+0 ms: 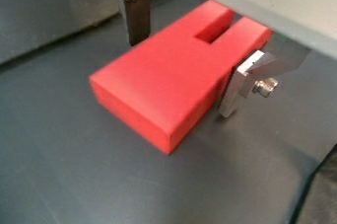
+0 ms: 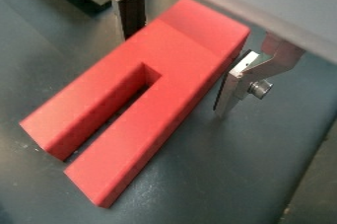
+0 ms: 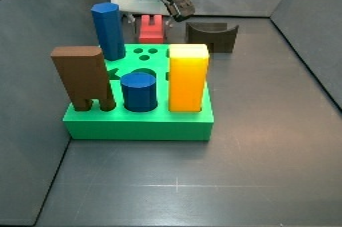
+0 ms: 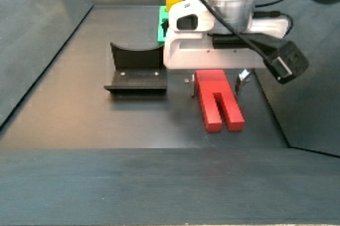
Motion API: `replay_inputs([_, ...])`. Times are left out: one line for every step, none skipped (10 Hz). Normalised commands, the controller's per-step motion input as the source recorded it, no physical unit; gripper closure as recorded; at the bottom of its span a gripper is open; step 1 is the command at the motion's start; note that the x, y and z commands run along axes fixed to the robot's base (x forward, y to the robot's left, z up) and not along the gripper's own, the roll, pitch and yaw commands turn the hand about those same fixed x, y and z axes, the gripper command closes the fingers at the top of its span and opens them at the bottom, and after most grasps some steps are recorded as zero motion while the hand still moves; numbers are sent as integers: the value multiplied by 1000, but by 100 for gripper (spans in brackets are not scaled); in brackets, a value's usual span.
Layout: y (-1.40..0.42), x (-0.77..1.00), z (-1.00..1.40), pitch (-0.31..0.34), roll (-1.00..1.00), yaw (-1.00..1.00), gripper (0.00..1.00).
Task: Pick up the double-square object. Move up. Rotate the double-square object. Place the double-square object on the fixture. Regrasp the double-square object. Move to above the board. Insert the double-square object.
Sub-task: Rotate the double-square object.
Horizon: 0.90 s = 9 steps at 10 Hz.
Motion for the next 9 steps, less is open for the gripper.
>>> replay_inputs([23, 37, -205, -75, -167, 3, 0])
replay_inputs([19, 23, -170, -58, -172, -2, 0])
replay_inputs([19, 23, -170, -58, -172, -2, 0])
replay_inputs([19, 23, -170, -58, -172, -3, 0])
replay_inputs([20, 23, -170, -58, -171, -3, 0])
replay_inputs([19, 23, -170, -58, -171, -3, 0])
replay_inputs([20, 23, -170, -58, -171, -3, 0])
replay_inputs([20, 23, -170, -58, -171, -3, 0])
replay_inputs([20, 23, -170, -58, -171, -3, 0])
